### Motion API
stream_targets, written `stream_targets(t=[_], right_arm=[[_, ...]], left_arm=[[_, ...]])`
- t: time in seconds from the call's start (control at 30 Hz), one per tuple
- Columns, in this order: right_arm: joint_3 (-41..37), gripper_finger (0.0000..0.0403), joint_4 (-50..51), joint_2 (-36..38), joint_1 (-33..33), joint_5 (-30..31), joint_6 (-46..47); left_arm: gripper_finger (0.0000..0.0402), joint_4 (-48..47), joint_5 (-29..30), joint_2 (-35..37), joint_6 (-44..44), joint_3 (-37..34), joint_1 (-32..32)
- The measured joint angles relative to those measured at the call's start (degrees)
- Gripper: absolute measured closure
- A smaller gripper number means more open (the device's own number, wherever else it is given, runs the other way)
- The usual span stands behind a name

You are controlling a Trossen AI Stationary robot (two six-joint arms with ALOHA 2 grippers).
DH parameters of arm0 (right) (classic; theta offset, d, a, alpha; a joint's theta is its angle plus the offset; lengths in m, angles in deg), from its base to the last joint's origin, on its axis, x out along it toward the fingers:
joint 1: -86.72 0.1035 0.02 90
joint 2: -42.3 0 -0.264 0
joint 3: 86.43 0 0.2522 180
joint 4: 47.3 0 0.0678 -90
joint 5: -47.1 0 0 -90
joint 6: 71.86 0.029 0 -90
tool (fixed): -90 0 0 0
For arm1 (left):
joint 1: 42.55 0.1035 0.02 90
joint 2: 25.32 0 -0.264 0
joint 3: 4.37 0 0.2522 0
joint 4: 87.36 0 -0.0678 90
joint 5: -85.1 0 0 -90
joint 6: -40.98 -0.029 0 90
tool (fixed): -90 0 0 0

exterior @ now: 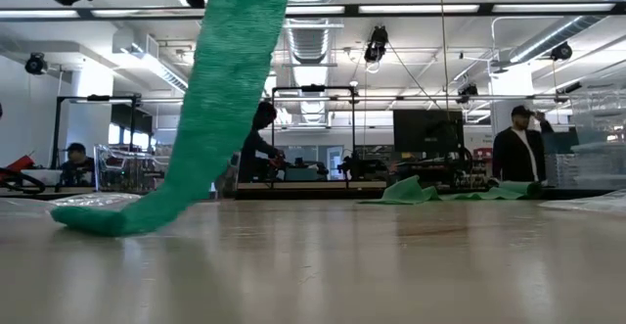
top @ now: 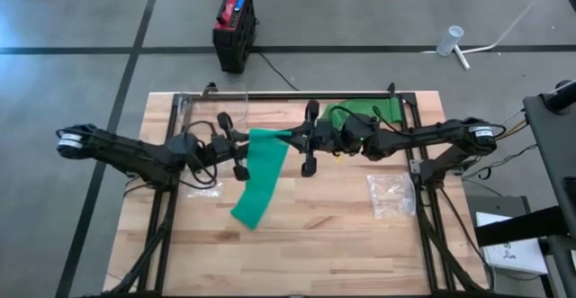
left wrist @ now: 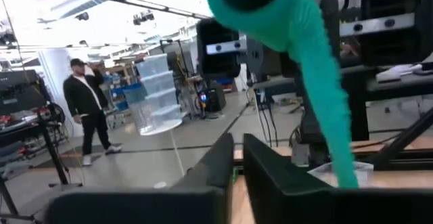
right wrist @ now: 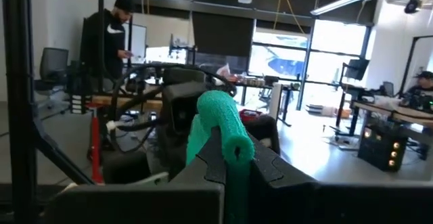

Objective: Roll bandage
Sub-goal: Roll the blue bandage

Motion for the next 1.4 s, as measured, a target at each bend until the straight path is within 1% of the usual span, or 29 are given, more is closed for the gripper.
stream_targets(t=[0.1, 0.17, 0.27, 0.33, 0.4, 0.47, 0.6, 0.63, 0.73, 0.87, 0.97, 1.03, 1.1, 1.17, 1.23, 1.33, 1.37, 1.4], right_arm=[[0.05, 0.0396, 0.21, 0.28, -0.01, 0.01, -0.04], [0.05, 0.0396, 1.07, 0.68, -0.03, 0.42, -0.19], [0.05, 0.0396, 3.94, 1.82, -0.05, 0.51, -2.12], [0.03, 0.0396, 5.94, 3.13, -0.09, 0.57, -3.12], [0.03, 0.0396, 6.98, 4.31, -0.30, 0.49, -3.82], [0.03, 0.0396, 7.88, 5.15, -0.53, 0.57, -4.25], [0.03, 0.0395, 7.92, 5.35, -0.73, 0.64, -5.65], [0.03, 0.0395, 7.80, 5.28, -0.73, 0.62, -5.88], [0.05, 0.0395, 7.15, 4.37, -0.64, 0.58, -5.46], [0.01, 0.0395, 7.58, 2.97, -0.66, 0.53, -4.66], [0.01, 0.0395, 7.49, 2.71, -0.66, 0.53, -3.92], [0.01, 0.0395, 7.46, 2.66, -0.66, 0.53, -3.91], [0.01, 0.0395, 7.47, 2.62, -0.66, 0.53, -3.89], [0.01, 0.0395, 7.47, 2.69, -0.66, 0.53, -3.89], [0.01, 0.0395, 7.48, 2.88, -0.66, 0.53, -3.89], [0.01, 0.0395, 7.38, 2.99, -0.66, 0.52, -3.23], [0.01, 0.0395, 7.34, 2.99, -0.66, 0.53, -2.32], [0.01, 0.0395, 7.36, 2.99, -0.66, 0.51, -1.56]], left_arm=[[0.0389, -0.08, 0.04, 0.29, 0.21, -0.58, 0.00], [0.0394, -1.94, 0.28, 1.51, -0.32, -1.29, 0.00], [0.0400, -7.58, 0.65, 5.30, -2.36, -1.58, 0.00], [0.0393, -11.55, 2.02, 8.32, -2.53, -1.51, 0.00], [0.0381, -14.65, 1.65, 11.41, -2.95, -1.36, 0.02], [0.0363, -15.86, -1.35, 14.23, -3.19, -1.36, 0.02], [0.0313, -14.03, -10.69, 16.60, 0.95, -1.36, 0.27], [0.0299, -13.73, -11.68, 16.49, 2.02, -1.36, 0.29], [0.0256, -12.65, -11.96, 14.68, 4.38, -1.36, 0.37], [0.0205, -9.10, -11.69, 9.66, 5.59, -1.36, 0.37], [0.0182, -5.49, -11.59, 5.75, 6.46, -0.99, 0.55], [0.0178, -4.35, -10.56, 3.19, 7.19, -0.04, 0.96], [0.0187, -4.56, -8.70, 1.04, 7.54, 1.01, 1.72], [0.0215, -4.52, -7.91, -0.59, 7.41, 1.90, 2.73], [0.0262, -4.58, -8.27, -1.88, 5.63, 2.53, 3.66], [0.0361, -4.51, -8.85, -3.14, 2.86, 2.64, 4.20], [0.0381, -4.59, -8.90, -3.53, 3.02, 2.63, 4.45], [0.0387, -4.55, -8.95, -3.90, 3.21, 2.57, 4.65]])
